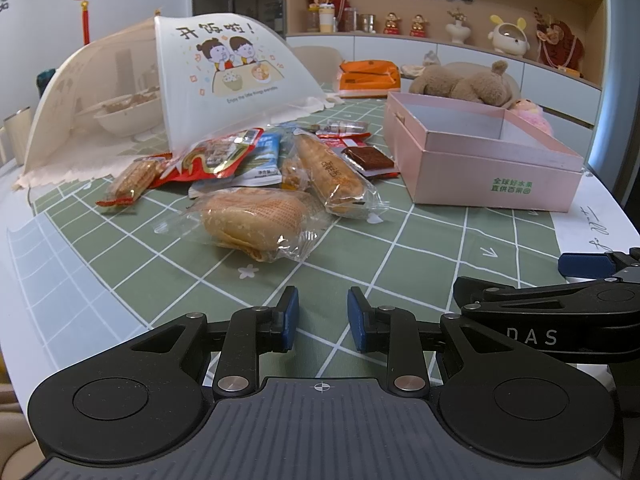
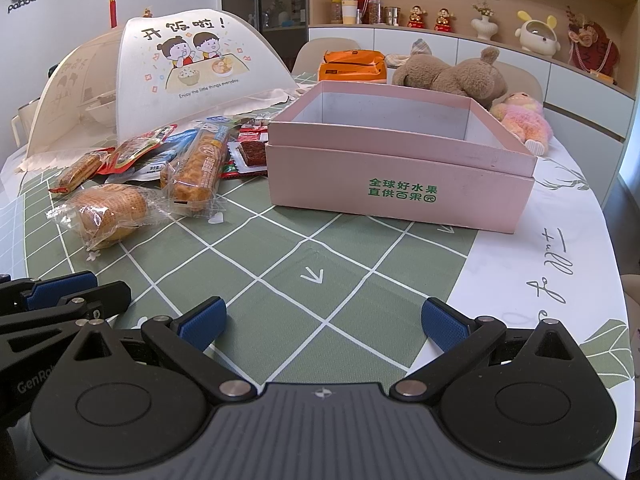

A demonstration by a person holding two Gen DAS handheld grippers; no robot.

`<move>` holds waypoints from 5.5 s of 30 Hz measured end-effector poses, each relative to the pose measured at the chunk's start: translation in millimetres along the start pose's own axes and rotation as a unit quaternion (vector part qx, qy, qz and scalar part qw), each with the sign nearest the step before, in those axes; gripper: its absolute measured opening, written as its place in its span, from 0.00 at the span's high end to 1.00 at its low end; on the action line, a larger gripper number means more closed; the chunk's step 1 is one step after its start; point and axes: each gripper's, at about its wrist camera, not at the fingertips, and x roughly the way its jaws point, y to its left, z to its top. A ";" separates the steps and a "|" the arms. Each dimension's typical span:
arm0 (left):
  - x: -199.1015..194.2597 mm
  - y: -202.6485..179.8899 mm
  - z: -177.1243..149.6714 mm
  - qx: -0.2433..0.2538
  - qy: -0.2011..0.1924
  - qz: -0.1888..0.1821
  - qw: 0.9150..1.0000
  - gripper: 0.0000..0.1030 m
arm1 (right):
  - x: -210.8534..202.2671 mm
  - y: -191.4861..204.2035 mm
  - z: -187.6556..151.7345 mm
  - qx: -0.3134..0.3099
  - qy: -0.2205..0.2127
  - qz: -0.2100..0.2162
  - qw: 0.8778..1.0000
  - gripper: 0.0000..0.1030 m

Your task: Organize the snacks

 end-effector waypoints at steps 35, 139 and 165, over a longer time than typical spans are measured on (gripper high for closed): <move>0.2 -0.4 0.0 0.000 0.000 0.000 1.000 0.70 | 0.1 0.2 -0.1 0.000 0.000 0.000 1.000 0.00; 120.1 38.0 175.1 -0.171 0.028 -0.223 0.959 0.74 | -30.4 -96.3 162.3 0.017 0.002 -0.022 1.000 0.36; 268.5 3.8 242.4 0.134 0.069 -0.216 0.965 0.74 | 77.8 6.7 124.2 0.038 0.104 0.054 0.992 0.42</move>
